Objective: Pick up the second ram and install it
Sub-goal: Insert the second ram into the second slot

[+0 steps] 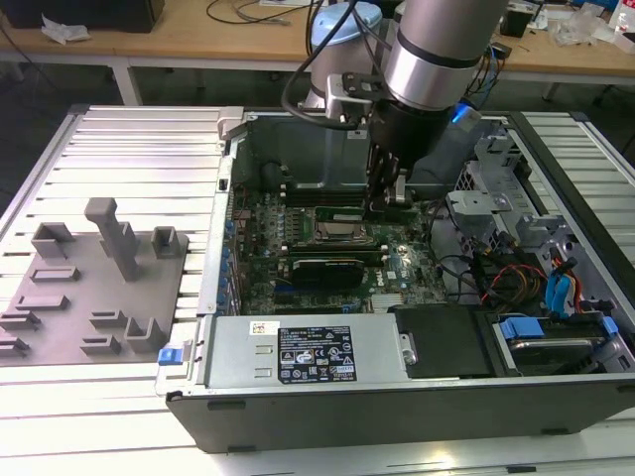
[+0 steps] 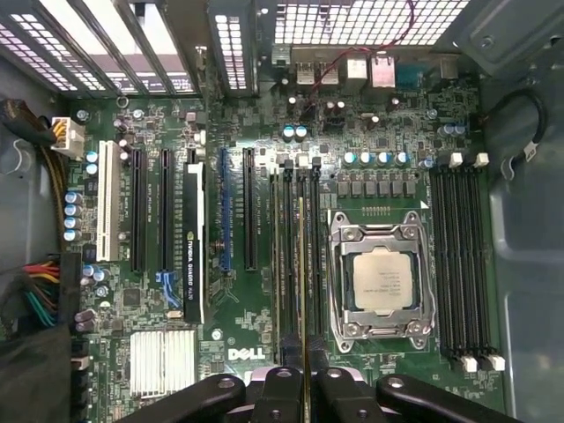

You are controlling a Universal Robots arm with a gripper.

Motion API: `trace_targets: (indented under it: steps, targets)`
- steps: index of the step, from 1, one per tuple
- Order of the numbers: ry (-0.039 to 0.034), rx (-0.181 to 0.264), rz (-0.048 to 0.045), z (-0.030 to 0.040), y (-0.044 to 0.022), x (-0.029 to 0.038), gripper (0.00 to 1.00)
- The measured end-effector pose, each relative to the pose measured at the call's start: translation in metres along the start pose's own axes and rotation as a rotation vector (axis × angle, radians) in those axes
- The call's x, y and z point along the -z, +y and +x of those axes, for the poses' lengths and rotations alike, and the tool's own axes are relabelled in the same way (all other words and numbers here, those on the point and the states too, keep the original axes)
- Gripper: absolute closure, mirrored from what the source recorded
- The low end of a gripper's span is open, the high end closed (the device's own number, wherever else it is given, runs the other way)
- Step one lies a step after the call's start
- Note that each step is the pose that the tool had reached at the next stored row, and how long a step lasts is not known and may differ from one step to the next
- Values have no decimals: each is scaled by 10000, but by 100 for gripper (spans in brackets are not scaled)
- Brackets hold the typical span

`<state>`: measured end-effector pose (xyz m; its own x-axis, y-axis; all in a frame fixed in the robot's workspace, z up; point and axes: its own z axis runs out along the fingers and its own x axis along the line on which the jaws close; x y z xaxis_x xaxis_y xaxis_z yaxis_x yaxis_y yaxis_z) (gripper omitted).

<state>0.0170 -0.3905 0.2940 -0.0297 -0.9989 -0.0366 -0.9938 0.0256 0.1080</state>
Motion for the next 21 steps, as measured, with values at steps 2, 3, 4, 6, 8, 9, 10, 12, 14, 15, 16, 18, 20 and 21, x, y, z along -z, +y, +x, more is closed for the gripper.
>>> trace_targets:
  steps: [2, 3, 4, 6, 8, 9, 10, 12, 14, 15, 16, 18, 20, 21]
  targets:
    - [0, 0, 0, 0, 0, -12, 87]
    - [-1, 0, 1, 0, -1, -17, 87]
    - [0, -1, 1, 0, 1, -25, 87]
    - [0, 0, 1, -3, 18, -44, 87]
    - [-1, 0, 1, -7, 37, -59, 87]
    - [-1, -1, 1, -9, 46, -71, 87]
    - [-1, 0, 1, -12, 56, -86, 87]
    - [1, -1, 1, -14, 85, -121, 87]
    - [0, 0, 0, -22, 134, -176, 87]
    - [0, -1, 1, -28, 173, -209, 87]
    - [0, 0, 1, -35, 192, -247, 87]
    - [-1, -1, 1, -59, 222, -326, 87]
    - [1, 0, 0, -77, 231, -408, 87]
    - [0, 3, 1, -81, 234, -455, 87]
